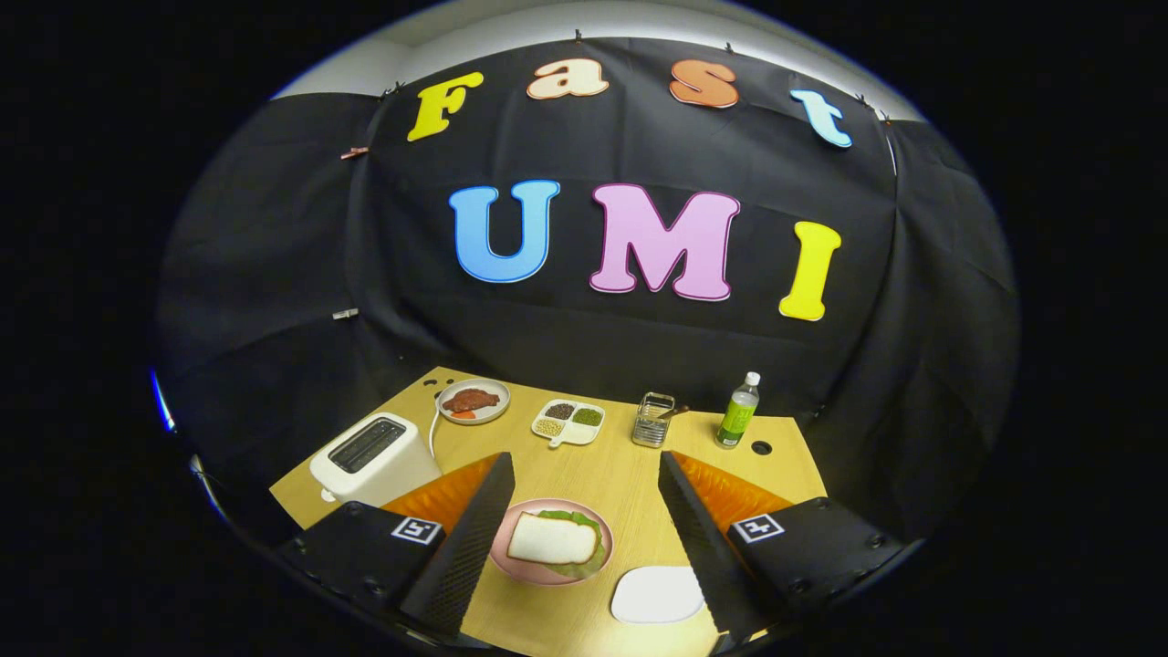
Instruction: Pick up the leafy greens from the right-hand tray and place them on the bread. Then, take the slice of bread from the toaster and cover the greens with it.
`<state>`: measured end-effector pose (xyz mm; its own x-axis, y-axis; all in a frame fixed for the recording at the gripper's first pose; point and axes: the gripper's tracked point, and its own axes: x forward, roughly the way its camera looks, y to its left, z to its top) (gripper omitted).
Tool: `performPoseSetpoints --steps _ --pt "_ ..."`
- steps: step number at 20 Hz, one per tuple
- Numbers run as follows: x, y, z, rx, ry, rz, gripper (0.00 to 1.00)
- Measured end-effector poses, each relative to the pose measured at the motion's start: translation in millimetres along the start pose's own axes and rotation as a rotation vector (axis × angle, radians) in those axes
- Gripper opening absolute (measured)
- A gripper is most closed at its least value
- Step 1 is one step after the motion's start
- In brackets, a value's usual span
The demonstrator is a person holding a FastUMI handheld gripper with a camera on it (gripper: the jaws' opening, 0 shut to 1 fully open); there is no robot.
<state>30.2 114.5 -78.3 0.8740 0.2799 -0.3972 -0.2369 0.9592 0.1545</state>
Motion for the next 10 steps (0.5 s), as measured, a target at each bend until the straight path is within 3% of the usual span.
performPoseSetpoints --steps 4,10 --pt "-15.3 -0.9 -3.7 -0.031 -0.06 -0.01 0.99" --pt "-20.0 11.6 -25.6 -0.018 -0.037 0.01 0.99"
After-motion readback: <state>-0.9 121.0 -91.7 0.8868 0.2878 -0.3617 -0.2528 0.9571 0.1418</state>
